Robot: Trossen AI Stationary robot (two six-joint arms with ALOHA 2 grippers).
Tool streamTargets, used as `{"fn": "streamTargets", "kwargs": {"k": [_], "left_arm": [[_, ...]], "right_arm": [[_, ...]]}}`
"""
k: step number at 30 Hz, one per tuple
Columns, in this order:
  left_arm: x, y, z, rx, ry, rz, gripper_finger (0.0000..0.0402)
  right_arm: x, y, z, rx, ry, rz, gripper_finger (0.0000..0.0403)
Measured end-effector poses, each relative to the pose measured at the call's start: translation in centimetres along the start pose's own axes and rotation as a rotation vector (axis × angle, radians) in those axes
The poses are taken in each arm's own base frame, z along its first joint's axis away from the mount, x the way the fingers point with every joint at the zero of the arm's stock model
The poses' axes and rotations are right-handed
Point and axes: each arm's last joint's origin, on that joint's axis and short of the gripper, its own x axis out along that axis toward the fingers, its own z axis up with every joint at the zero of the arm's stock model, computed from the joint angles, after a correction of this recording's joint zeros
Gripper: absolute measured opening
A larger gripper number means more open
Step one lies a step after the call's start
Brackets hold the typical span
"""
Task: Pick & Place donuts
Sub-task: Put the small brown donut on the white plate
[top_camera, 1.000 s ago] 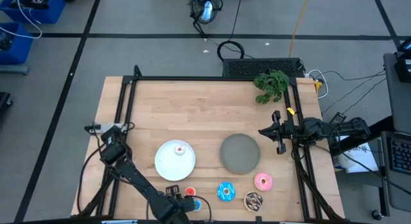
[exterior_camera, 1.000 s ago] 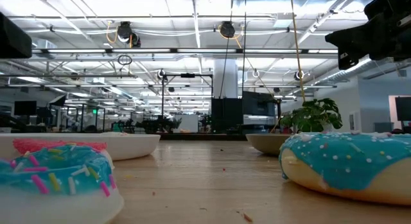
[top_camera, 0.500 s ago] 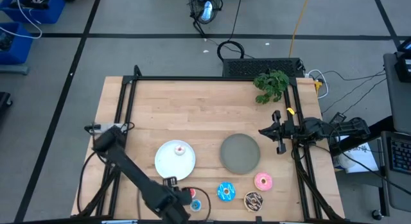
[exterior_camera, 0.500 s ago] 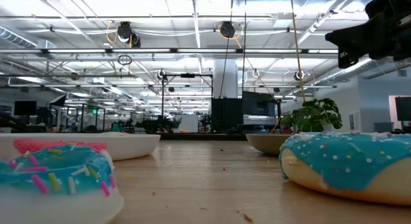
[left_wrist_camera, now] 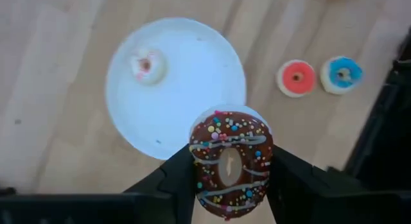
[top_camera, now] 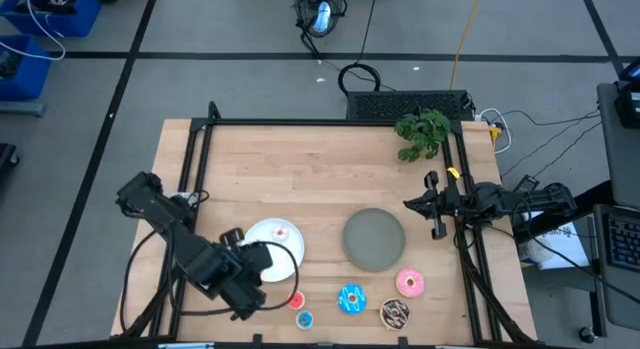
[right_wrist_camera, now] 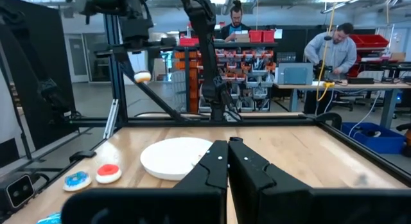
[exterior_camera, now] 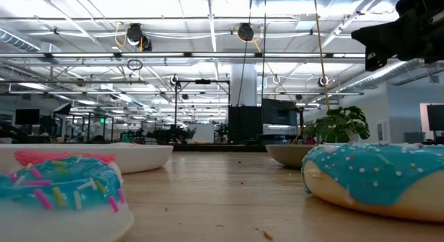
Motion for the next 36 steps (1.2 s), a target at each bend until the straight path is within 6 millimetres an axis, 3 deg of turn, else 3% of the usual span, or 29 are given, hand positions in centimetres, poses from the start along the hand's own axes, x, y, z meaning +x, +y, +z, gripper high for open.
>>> {"fn": "streamTargets", "kwargs": {"k": [6,16,23,31,36], "left_arm": [[0.4,0.3,0.3,0.022,0.012,0.017,0.0157],[3.0,1.6,1.2,0.063,0.096,0.077,0.0156],[7.1,3.4,1.8,0.113,0.215,0.141,0.0156],[13.5,4.7,2.7,0.207,0.190,0.029,0.0156],[16.2,5.6,2.0,0.209,0.207,0.005,0.0156]], "right_arm": [[0.0,0.0,0.3,0.003,-0.026,0.000,0.0000],[0.0,0.0,0.3,0.003,-0.026,0.000,0.0000],[0.0,0.0,0.3,0.003,-0.032,0.000,0.0000],[0.0,0.0,0.3,0.003,-0.033,0.001,0.0000],[0.0,0.0,0.3,0.003,-0.033,0.000,0.0000]]}}
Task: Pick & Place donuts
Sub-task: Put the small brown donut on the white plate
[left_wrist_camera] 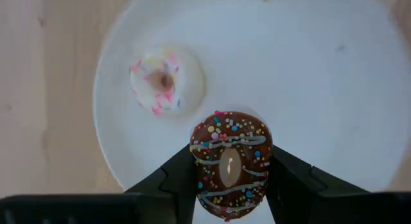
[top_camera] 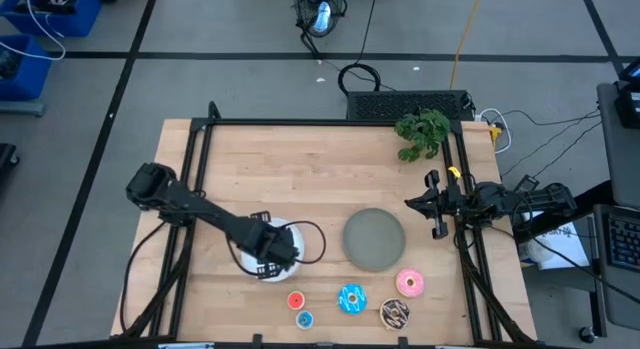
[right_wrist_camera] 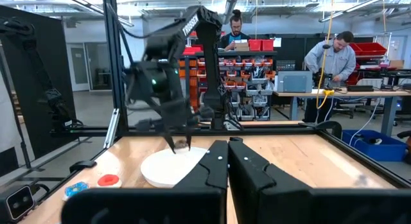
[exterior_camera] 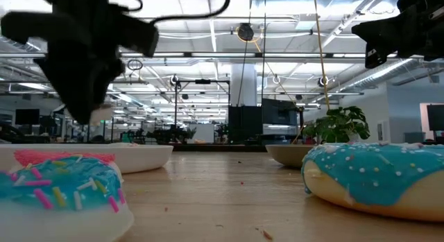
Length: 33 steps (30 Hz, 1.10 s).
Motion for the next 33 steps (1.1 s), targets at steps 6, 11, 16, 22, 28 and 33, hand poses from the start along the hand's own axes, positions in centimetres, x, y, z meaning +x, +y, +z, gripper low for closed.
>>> {"fn": "streamTargets", "kwargs": {"k": [6,11,16,22,28,33], "left_arm": [[1.7,0.4,-1.1,-0.047,0.086,-0.040,0.0156],[2.6,0.5,-1.3,-0.061,0.078,-0.051,0.0156],[2.7,0.4,-1.2,-0.061,0.063,-0.058,0.0156],[2.7,0.4,-1.2,-0.058,0.065,-0.057,0.0156],[2.6,0.3,-1.3,-0.049,0.082,-0.082,0.0156],[2.6,0.3,-1.3,-0.068,0.086,-0.084,0.0157]], "right_arm": [[0.0,0.0,0.0,0.000,0.000,0.000,0.0000],[0.0,0.0,0.0,0.000,0.000,0.000,0.0000],[0.0,0.0,0.0,0.000,0.000,0.000,0.0000],[0.0,0.0,0.0,0.000,0.000,0.000,0.0000],[0.0,0.0,0.0,0.000,0.000,0.000,0.0000],[0.0,0.0,0.0,0.000,0.000,0.000,0.0000]]}}
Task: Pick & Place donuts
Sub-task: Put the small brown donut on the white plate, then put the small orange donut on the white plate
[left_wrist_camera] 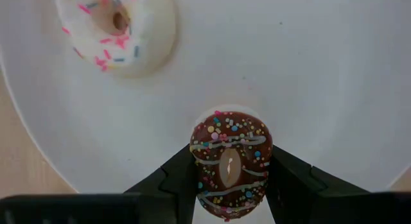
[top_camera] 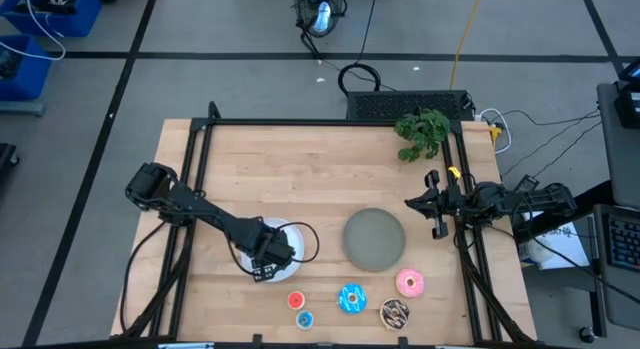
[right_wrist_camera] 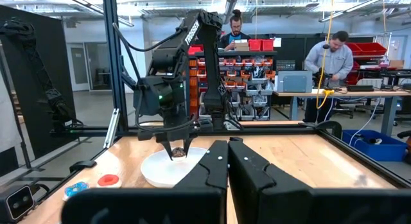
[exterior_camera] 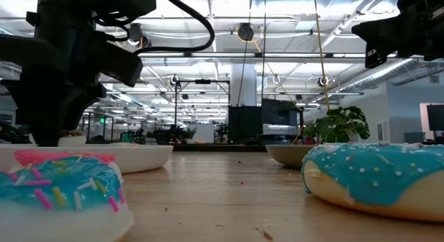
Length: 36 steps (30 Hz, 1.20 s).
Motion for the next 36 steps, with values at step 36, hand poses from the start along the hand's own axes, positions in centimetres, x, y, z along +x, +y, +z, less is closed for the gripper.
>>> {"fn": "streamTargets", "kwargs": {"k": [36], "left_arm": [[-8.4,-3.4,2.8,-0.154,-0.153,-0.164,0.0281]], "right_arm": [[0.0,0.0,0.0,0.000,0.000,0.000,0.0000]]}}
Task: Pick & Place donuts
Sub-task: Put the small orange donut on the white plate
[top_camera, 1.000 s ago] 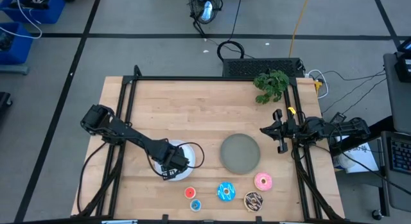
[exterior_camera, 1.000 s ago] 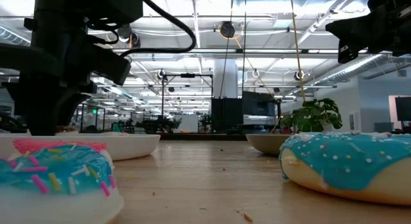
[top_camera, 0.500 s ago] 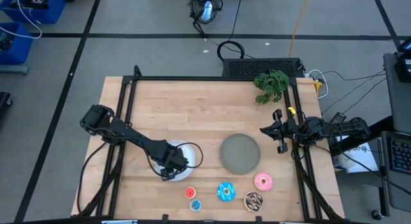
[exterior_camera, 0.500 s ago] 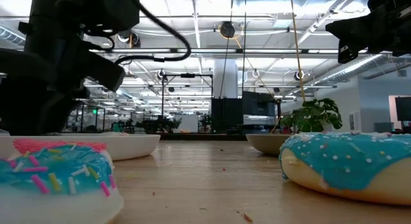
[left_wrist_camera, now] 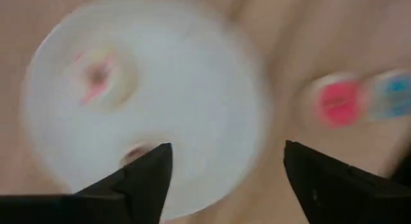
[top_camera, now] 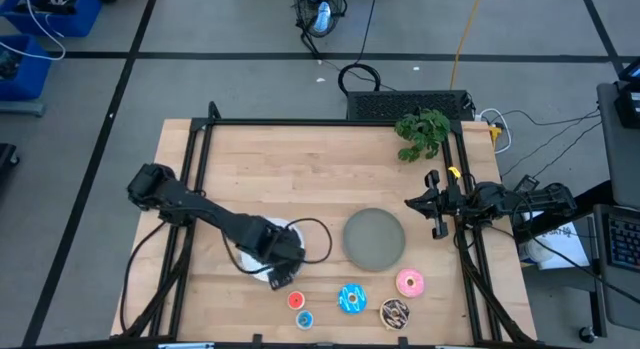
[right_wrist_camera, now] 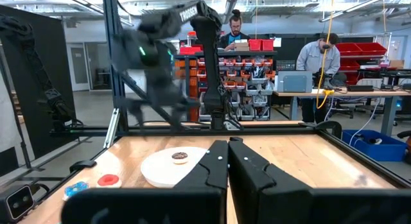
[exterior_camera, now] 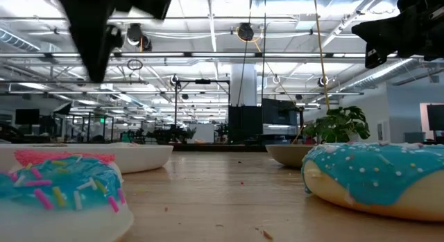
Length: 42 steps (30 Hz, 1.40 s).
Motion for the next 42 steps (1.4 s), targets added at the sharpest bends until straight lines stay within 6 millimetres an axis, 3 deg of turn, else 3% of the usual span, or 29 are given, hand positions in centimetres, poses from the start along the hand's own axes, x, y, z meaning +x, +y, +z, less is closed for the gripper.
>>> {"fn": "streamTargets", "kwargs": {"k": [6,12,18,21,28,33,42], "left_arm": [[-2.5,-3.2,-0.2,0.062,-0.146,-0.113,0.0163],[-2.4,-4.2,-0.7,0.117,-0.157,-0.150,0.0015],[-1.2,-5.8,0.9,0.240,-0.212,-0.259,0.0009],[0.1,-6.8,2.0,0.316,-0.179,-0.243,0.0005],[1.2,-9.9,4.6,0.470,-0.119,-0.159,0.0006],[1.7,-10.5,4.3,0.552,-0.074,-0.007,0.0017],[3.1,-9.5,3.6,0.571,0.007,0.081,0.0025]], "right_arm": [[0.0,0.0,0.0,0.000,0.000,0.000,0.0000],[0.0,0.0,0.0,0.000,0.000,0.000,0.0000],[0.0,0.0,0.0,0.000,-0.001,0.000,0.0000],[0.0,0.0,0.0,0.000,-0.004,-0.001,0.0000],[0.1,0.0,0.0,0.000,0.000,-0.004,0.0000],[0.1,0.0,0.0,0.000,0.002,-0.002,0.0000],[0.1,0.0,0.0,0.000,0.001,-0.001,0.0000]]}}
